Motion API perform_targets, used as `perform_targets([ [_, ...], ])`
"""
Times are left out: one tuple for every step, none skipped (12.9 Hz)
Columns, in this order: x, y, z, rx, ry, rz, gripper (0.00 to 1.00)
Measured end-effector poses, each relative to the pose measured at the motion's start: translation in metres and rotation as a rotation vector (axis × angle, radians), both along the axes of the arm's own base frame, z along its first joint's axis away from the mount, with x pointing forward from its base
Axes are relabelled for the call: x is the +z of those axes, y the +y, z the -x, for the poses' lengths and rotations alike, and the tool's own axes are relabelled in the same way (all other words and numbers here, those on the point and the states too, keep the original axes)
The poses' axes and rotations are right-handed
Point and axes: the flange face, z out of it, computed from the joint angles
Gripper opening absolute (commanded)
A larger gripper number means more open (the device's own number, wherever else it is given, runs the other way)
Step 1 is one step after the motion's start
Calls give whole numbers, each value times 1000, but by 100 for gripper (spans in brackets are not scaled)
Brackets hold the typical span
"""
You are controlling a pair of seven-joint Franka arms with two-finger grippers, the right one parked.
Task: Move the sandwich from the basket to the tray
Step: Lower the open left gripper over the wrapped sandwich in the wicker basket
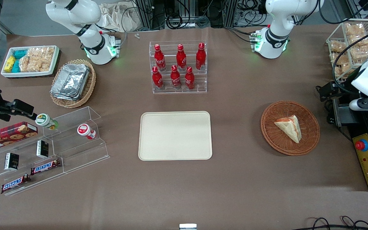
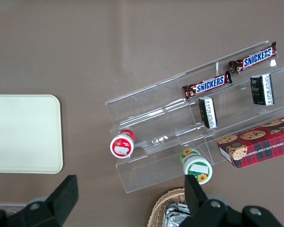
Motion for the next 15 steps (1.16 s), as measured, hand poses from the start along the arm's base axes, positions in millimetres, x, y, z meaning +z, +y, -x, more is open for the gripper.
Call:
perform_targets([
  [-1, 0, 0, 0, 2, 0, 100],
  [-2, 0, 0, 0, 5, 0, 100],
  [-3, 0, -1, 0, 8, 0, 100],
  [-4, 0, -2, 0, 9, 2, 100],
  [-2, 0, -2, 2, 5, 5, 100],
  [1, 1, -3, 3, -1, 7, 100],
  [1, 1, -4, 8, 0, 7, 100],
  [-4, 1, -5, 30, 11, 6, 100],
  [-11, 2, -7, 78, 31, 3, 100],
  [-19, 2, -9, 127, 48, -1, 100],
  [-29, 2, -11, 161, 64, -5, 100],
  [-40, 2, -12, 184, 76, -8, 100],
  [-51, 2, -12, 211, 83, -11, 100],
  [-65, 2, -12, 242, 85, -13, 100],
  [-83, 1, -12, 278, 83, -16, 100],
])
